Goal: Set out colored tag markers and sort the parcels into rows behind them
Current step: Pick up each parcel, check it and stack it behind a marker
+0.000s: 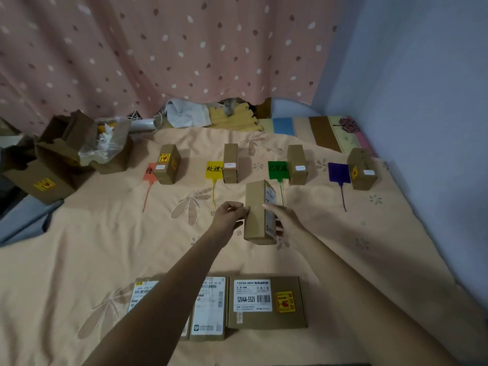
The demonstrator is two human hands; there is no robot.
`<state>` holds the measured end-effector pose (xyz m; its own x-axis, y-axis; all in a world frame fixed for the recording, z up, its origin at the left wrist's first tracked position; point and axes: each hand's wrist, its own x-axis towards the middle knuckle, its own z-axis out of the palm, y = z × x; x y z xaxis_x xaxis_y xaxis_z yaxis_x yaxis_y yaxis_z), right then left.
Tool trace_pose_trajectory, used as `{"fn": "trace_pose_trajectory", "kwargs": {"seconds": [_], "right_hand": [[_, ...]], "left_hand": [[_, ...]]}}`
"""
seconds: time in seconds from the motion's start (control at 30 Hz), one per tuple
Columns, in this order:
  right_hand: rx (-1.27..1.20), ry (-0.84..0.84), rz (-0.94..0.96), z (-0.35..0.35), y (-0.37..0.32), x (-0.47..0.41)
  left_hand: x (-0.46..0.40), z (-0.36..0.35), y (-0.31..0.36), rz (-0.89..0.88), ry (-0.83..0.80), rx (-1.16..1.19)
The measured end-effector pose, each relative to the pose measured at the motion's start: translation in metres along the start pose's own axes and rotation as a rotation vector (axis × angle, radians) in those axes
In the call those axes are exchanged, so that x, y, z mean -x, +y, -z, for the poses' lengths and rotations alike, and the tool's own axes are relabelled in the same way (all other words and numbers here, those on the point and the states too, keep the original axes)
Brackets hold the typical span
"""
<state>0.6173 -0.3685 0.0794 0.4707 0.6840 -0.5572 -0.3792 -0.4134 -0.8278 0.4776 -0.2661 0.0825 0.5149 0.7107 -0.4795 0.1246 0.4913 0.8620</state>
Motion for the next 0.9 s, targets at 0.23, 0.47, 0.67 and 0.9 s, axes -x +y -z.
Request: {"fn": "trace_pose_trajectory", "kwargs": {"seconds": [0.23,0.47,0.67,0.9], "right_hand": [[-0.190,-0.172,-0.032,-0.012,-0.018,0.023],[0.339,0.047,0.213,-0.006,-0.027,0.046],[0.782,0.129,0.546,-0.003,-0.032,0.068],[0.567,0.147,0.277,0.010,-0.035,0.060]], "left_hand": [[0.034,0.000,0.021,0.178,-0.269,0.009],[0.037,-0.015,0.000,0.157,-0.151,0.097],[0.034,-0.034,-0.002,0.077,-0.058,0.049],[0.033,-0.038,0.011,0.065,0.053,0.126]]}}
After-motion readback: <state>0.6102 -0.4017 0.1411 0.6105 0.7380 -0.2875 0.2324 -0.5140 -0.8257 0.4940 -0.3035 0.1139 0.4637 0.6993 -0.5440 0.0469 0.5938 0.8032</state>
